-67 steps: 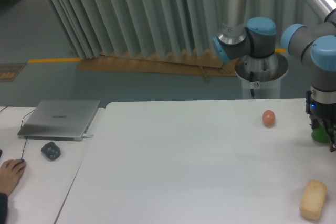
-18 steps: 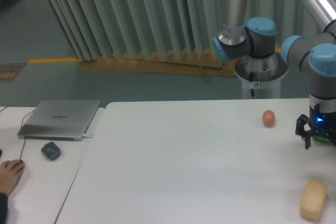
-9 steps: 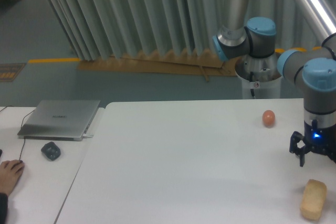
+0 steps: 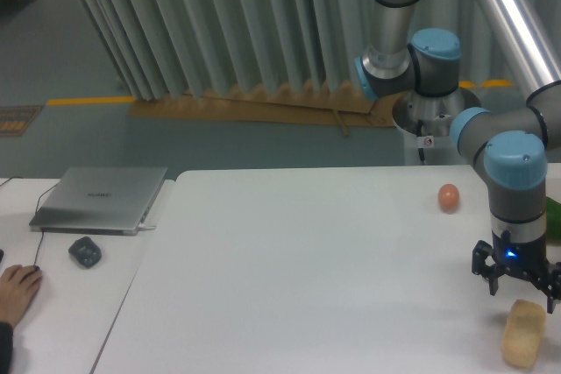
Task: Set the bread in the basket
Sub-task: 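Lower the open gripper down over the golden bread roll, then close the gripper around the bread roll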
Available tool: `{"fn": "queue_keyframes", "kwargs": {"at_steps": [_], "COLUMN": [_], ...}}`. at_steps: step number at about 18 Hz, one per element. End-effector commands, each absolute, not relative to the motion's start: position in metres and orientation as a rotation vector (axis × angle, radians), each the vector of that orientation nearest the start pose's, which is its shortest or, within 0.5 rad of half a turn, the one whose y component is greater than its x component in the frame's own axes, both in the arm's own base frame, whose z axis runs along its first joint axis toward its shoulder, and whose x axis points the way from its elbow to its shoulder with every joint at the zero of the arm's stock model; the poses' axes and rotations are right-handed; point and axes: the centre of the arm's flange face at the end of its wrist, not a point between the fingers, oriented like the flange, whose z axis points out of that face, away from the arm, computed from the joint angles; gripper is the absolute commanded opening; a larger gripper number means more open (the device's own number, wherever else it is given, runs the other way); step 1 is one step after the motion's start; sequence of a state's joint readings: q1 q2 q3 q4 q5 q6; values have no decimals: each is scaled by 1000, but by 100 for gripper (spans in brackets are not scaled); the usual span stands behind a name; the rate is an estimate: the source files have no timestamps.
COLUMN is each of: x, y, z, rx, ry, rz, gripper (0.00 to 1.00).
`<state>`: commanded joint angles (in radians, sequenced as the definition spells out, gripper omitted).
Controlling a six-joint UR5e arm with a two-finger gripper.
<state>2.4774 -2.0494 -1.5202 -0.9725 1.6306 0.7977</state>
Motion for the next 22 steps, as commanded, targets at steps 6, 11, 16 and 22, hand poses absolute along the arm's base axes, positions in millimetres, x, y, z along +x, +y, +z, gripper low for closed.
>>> {"fn": "queue_keyframes", "kwargs": {"at_steps": [6, 11, 16, 22], "x": [-460, -462, -463, -462], "y": [513, 514, 515, 516], "z": [280, 279, 275, 265], "rx": [-3071, -3071, -3075, -3087], "ry": [-189, -188, -189, -186], "rz": [239, 237, 234, 215], "gripper": [100, 100, 100, 100]}}
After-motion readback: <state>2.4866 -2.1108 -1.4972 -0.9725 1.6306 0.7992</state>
